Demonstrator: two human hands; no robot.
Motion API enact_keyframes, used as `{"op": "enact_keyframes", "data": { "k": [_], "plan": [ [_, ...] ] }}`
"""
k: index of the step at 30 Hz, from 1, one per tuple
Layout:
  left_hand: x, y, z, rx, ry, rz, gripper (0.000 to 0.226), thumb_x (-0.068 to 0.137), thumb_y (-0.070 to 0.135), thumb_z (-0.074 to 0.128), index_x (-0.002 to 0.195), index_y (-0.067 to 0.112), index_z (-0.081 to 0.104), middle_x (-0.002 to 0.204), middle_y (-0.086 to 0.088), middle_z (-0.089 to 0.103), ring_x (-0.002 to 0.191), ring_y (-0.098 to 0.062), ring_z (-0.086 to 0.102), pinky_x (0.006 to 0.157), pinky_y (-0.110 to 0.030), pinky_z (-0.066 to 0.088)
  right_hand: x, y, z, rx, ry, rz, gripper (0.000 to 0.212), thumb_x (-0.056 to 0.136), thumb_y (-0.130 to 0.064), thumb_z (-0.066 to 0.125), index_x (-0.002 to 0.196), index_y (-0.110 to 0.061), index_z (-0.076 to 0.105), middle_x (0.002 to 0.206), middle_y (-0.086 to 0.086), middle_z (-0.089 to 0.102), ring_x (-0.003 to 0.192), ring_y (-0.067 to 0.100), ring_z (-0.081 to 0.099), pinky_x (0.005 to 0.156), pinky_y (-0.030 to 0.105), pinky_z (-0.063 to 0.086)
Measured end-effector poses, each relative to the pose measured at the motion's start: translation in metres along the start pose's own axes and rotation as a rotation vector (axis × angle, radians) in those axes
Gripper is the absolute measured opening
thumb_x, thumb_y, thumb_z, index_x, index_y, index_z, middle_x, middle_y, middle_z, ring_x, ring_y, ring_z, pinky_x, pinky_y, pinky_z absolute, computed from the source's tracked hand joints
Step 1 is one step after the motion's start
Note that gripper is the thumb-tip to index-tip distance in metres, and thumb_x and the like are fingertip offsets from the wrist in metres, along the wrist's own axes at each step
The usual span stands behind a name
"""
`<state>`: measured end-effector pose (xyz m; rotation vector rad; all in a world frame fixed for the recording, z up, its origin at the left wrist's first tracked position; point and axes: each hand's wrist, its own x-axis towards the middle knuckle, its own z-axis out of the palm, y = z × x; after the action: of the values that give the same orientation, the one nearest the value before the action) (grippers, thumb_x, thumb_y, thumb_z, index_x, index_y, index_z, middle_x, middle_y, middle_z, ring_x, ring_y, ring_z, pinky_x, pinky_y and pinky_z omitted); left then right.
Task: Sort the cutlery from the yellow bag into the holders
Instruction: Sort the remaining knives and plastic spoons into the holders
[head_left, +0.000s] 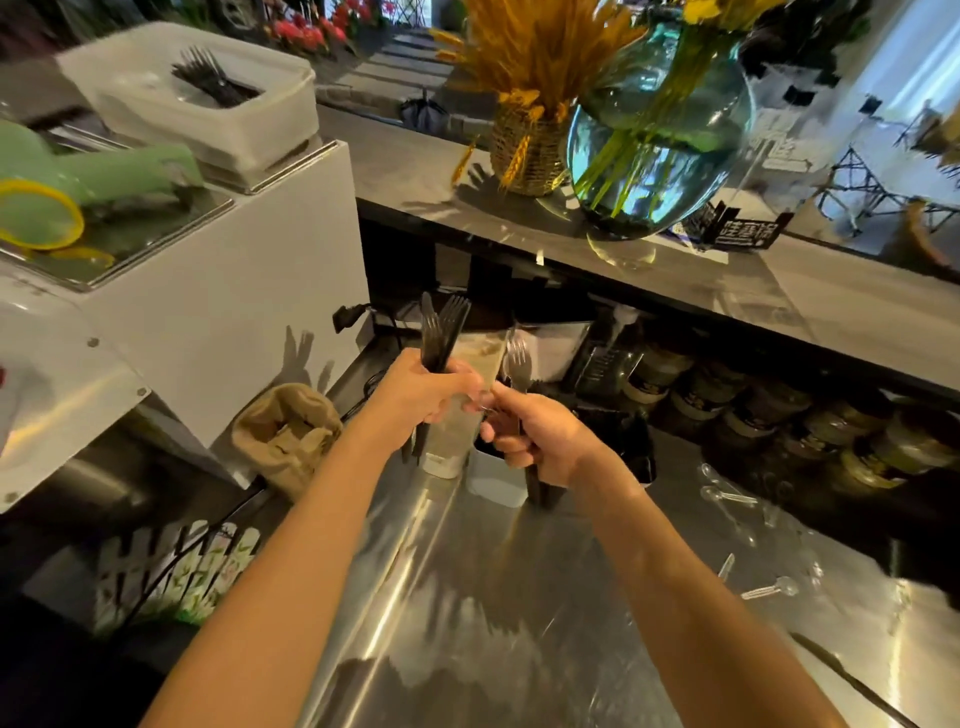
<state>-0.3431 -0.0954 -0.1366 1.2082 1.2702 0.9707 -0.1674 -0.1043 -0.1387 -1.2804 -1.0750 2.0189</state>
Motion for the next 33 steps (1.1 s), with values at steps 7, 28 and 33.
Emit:
{"op": "enact_keyframes", "data": {
  "k": [7,28,33],
  "plan": [
    [0.027,-0.033,-0.042,-0.023,0.579,-0.186,0.034,0.065,0.032,0.08,0.088,0.011,0.065,0.064,-0.001,0.061,0.05,-0.011,0.054,0.048,-0.023,0.043,0.04,-0.006,0.014,-0.039,0.479,-0.128,0.029,0.104,-0.016,0.041,0.092,-0.004,0.064,0.069,0.008,0.068,0.045,0.012,0.06,0.035,0.018,0.032],
    [0.049,-0.074,-0.039,-0.307,0.397,-0.269,0.027,0.099,0.037,0.058,0.103,0.013,0.072,0.065,0.001,0.06,0.041,-0.01,0.031,0.038,-0.023,0.025,0.1,0.011,0.02,-0.692,0.633,-0.262,0.029,0.086,-0.024,0.076,0.11,-0.01,0.071,0.094,-0.002,0.068,0.093,0.019,0.066,0.085,0.031,0.052],
    [0.045,-0.057,-0.033,-0.398,0.308,-0.236,0.036,0.101,0.045,0.051,0.108,0.015,0.07,0.055,0.004,0.033,0.045,-0.01,0.028,0.043,-0.024,0.025,0.084,0.005,0.019,-0.47,0.665,-0.323,0.022,0.094,-0.029,0.065,0.082,-0.01,0.068,0.071,-0.001,0.064,0.062,0.01,0.056,0.062,0.03,0.046]
  ]
}}
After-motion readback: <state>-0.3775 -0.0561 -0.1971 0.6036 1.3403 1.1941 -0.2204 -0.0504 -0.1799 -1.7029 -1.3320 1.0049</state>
